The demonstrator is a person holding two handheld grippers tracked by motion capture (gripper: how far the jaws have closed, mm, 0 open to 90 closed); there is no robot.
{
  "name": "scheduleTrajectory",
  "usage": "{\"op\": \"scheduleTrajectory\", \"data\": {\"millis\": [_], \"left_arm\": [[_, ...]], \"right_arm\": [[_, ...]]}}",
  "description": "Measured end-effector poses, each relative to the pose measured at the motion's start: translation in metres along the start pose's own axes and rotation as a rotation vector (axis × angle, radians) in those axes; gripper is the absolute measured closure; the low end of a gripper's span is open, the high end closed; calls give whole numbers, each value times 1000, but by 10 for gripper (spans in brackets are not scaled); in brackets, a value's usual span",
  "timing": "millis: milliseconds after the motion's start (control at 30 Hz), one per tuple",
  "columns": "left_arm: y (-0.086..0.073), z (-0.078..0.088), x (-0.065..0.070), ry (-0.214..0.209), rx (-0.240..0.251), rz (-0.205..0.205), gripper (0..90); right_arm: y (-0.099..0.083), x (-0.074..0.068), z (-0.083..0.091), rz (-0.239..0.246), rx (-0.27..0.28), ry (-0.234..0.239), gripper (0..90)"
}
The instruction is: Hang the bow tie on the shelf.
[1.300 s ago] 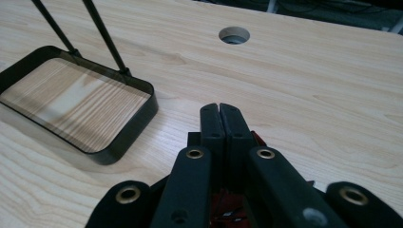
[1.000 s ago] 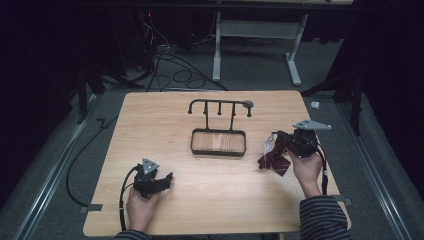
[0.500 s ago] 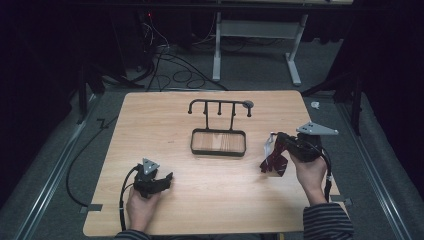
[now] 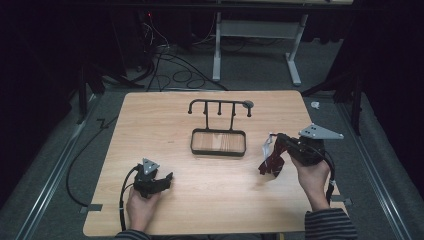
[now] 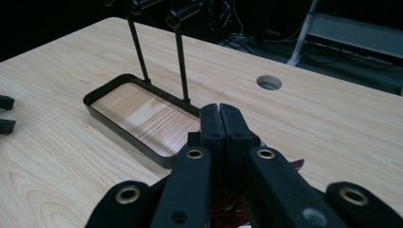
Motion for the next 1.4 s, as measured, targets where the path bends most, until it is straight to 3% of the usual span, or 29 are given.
{"op": "scheduleTrajectory", "data": {"millis": [967,1400], "left_arm": [[0,0,0,-1,0,1,314],[0,0,0,-3,-1,2,313]], "right_arm": [[20,-47,-7,84,19,110,900],[30,-62,-15,118,16,145,900]]}}
Point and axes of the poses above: each handheld gripper's, and its own axes: z roughly backward along the jaws, y roughly out of its top, x roughly to its right, the point moved 9 cm from there along -z, roughly forward along the jaws, and after that the axes turned 14 degrees about y, right-handed, at the moved point
